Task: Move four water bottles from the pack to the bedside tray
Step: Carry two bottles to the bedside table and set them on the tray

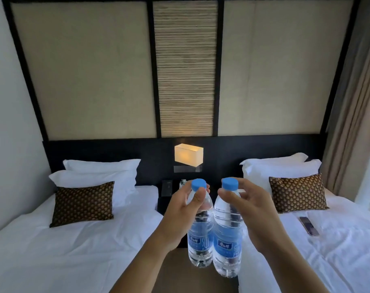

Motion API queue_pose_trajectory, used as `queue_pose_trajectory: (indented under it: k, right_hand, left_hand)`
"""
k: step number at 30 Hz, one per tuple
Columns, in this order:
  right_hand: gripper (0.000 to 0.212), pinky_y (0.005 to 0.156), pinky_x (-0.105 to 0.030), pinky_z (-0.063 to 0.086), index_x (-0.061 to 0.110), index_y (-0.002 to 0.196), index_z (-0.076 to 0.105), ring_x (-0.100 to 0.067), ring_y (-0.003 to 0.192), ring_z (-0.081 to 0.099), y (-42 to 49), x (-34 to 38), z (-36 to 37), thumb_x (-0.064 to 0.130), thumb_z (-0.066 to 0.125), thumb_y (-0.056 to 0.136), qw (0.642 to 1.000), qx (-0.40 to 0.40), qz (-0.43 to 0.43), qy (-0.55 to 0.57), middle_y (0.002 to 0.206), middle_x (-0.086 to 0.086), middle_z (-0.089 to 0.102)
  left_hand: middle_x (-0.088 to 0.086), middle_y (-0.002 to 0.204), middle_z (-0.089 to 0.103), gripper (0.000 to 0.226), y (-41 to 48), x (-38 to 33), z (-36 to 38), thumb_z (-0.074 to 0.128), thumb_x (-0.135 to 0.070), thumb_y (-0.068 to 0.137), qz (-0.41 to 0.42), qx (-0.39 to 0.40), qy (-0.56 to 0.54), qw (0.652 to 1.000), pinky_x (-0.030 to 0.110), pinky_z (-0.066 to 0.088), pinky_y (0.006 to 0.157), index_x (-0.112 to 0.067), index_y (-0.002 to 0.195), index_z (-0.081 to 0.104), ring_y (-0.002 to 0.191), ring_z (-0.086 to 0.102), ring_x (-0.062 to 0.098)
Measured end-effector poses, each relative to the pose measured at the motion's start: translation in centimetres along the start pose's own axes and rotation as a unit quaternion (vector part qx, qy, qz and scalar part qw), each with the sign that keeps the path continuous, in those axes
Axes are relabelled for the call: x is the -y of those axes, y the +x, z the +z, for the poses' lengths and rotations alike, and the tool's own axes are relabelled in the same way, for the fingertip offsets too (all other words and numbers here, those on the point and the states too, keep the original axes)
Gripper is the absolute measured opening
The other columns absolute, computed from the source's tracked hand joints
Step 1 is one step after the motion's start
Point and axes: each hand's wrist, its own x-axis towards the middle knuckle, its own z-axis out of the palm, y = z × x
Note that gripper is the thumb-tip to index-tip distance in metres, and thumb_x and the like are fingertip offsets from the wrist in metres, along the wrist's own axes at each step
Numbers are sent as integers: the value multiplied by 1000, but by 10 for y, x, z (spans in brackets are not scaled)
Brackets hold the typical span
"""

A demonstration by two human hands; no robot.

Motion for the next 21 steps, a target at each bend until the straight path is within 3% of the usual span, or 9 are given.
queue_pose_trajectory:
  k: [4,8,13,16,21]
  right_hand:
    - [23,61,-15,55,31,109,74,-9,83,76,127,-38,3,29,80,86,1000,9,6,23,90,5,81]
    - [20,59,-9,52,30,104,76,-1,76,74,243,-86,14,23,80,86,999,30,11,29,87,10,81]
    - [15,59,-7,50,28,99,78,3,67,71,384,-171,30,19,80,86,999,33,5,22,78,13,79]
    - [17,61,-7,51,26,102,77,2,70,72,472,-223,39,20,81,86,999,22,21,18,83,11,80]
    - [21,65,-9,52,23,104,77,0,75,74,608,-295,42,16,81,85,998,17,63,6,86,6,82]
  left_hand:
    - [-39,107,69,18,125,28,-6,48,-63,91,6,1,-12,1000,2,49,75,-69,102,60,102,73,-4]
    - [-8,114,73,29,240,77,-11,53,-54,94,-8,-1,-52,999,21,59,91,-37,112,68,100,78,15]
    - [8,126,71,42,390,163,-16,54,-49,99,6,15,-79,997,47,55,105,-20,126,66,105,76,23]
    - [6,124,71,45,482,212,-16,55,-49,97,12,29,-75,997,46,52,108,-15,124,66,112,72,16]
    - [2,122,70,60,627,279,-8,55,-64,89,21,60,-54,997,28,46,111,-14,121,66,118,66,8]
